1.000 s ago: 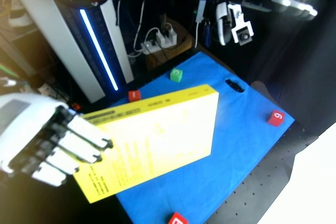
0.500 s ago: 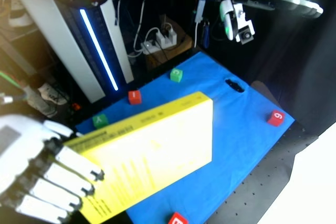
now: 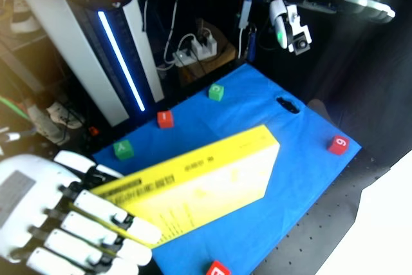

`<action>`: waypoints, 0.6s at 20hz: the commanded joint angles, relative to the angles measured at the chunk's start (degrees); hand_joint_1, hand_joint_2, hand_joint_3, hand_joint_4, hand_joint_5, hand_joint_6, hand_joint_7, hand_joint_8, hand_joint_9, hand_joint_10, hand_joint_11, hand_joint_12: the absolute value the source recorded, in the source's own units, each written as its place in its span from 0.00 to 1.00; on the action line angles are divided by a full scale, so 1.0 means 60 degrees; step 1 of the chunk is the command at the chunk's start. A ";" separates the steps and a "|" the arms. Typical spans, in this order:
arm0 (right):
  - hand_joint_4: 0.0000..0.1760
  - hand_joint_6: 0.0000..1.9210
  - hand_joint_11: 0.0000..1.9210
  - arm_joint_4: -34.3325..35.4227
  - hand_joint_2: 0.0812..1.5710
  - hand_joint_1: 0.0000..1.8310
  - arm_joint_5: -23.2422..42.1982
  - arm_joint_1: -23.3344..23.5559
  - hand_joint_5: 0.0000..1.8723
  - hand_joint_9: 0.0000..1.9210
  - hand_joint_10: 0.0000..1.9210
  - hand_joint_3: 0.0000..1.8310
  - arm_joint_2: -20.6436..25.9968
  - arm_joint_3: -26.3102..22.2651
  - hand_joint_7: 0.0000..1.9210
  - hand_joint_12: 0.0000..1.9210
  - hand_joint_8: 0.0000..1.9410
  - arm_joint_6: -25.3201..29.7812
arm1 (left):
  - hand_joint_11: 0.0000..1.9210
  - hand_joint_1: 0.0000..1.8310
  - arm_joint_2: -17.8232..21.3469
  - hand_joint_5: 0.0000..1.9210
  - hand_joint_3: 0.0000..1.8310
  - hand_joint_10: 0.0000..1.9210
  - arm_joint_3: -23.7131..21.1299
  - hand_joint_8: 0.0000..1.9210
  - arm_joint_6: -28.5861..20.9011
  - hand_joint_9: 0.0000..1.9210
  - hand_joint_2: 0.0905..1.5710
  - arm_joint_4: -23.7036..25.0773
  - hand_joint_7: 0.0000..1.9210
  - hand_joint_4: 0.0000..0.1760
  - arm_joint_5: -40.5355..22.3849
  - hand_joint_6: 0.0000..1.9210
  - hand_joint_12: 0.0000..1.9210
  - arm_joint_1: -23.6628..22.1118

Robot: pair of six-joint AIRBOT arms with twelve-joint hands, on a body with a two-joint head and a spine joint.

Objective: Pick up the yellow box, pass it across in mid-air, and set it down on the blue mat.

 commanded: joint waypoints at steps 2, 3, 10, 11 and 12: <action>0.39 0.00 0.00 0.0029 0.75 0.26 0.1193 0.0077 0.00 0.02 0.02 0.00 0.0027 0.0112 0.00 0.61 0.00 -0.0038 | 0.00 0.30 -0.0017 0.00 0.00 0.00 -0.0007 0.00 -0.0012 0.00 0.74 0.0133 0.00 0.69 -0.1128 0.00 0.00 -0.0057; 0.45 0.00 0.00 0.0068 0.76 0.23 0.1169 0.0077 0.00 0.02 0.02 0.00 0.0027 0.0159 0.00 0.60 0.00 -0.0065 | 0.00 0.30 -0.0019 0.00 0.00 0.00 -0.0007 0.00 -0.0012 0.00 0.74 0.0133 0.00 0.67 -0.1124 0.00 0.00 -0.0057; 0.68 0.00 0.00 0.0119 0.75 0.16 0.1206 0.0196 0.00 0.00 0.00 0.00 0.0322 -0.0039 0.00 0.09 0.00 -0.0815 | 0.00 0.31 -0.0042 0.01 0.00 0.00 -0.0006 0.00 -0.0010 0.00 0.74 0.0135 0.00 0.69 -0.1132 0.00 0.00 -0.0036; 0.87 0.00 0.00 0.0119 0.76 0.17 0.1347 0.0232 0.00 0.00 0.00 0.00 0.0436 -0.0161 0.00 0.00 0.00 -0.1018 | 0.00 0.30 -0.0041 0.00 0.00 0.00 -0.0006 0.00 -0.0010 0.00 0.74 0.0136 0.00 0.71 -0.1147 0.00 0.00 -0.0030; 0.87 0.00 0.00 0.0117 0.76 0.17 0.1541 0.0233 0.00 0.00 0.00 0.00 0.0531 -0.0272 0.00 0.00 0.00 -0.1092 | 0.00 0.30 -0.0041 0.00 0.00 0.00 -0.0006 0.00 -0.0010 0.00 0.74 0.0139 0.00 0.71 -0.1150 0.00 0.00 -0.0030</action>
